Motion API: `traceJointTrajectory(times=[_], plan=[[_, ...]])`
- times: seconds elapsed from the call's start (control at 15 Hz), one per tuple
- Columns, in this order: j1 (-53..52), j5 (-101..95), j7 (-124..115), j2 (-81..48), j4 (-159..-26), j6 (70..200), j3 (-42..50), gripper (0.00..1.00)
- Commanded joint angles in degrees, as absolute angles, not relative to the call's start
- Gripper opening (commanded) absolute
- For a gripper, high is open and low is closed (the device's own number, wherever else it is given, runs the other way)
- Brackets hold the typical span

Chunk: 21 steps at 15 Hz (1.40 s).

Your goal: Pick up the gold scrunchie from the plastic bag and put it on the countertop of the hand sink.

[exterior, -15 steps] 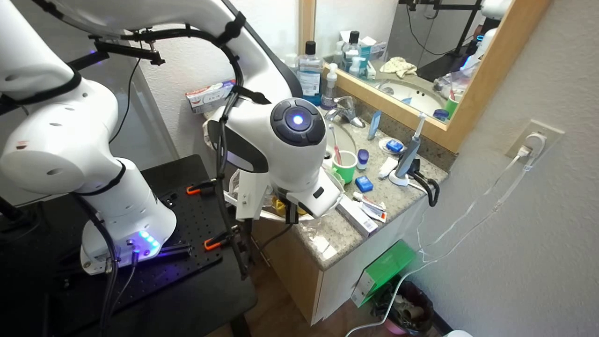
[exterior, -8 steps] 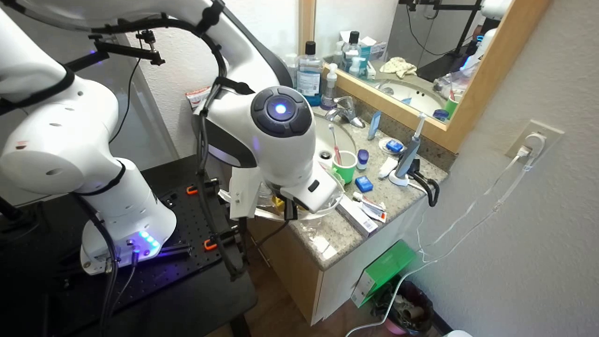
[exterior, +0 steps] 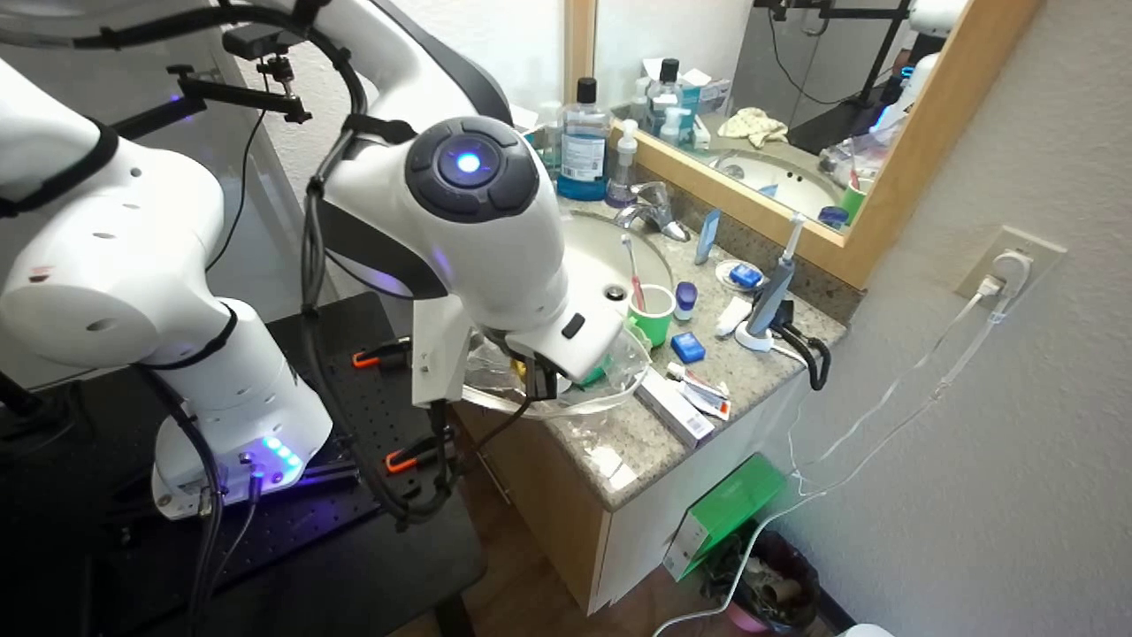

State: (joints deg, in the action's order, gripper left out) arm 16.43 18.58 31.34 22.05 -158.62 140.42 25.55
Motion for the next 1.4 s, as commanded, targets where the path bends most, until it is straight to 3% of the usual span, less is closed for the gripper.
traceJointTrajectory(times=[0.0,0.6,1.33], plan=[[16.5,16.0,29.8,26.9,-159.0,138.9,25.6,0.03],[16.6,8.4,22.6,38.8,-159.5,135.9,20.5,0.02],[9.4,6.1,7.7,53.5,-159.3,126.8,6.0,0.02]])
